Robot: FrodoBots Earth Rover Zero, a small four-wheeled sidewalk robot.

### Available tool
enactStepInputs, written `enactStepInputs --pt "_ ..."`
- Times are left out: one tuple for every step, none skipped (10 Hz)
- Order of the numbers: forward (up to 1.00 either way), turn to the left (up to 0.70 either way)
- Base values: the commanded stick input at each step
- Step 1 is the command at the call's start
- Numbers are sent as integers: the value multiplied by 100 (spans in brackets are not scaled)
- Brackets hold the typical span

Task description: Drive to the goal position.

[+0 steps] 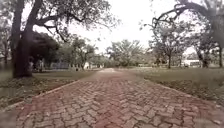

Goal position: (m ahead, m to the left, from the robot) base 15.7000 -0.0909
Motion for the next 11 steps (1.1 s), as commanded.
enactStepInputs --pt "70 0" --pt "70 0" --pt "70 0" --pt "70 0" --pt "70 0" --pt "70 0" --pt "70 0" --pt "70 0" --pt "70 0" --pt "70 0" --pt "70 0"
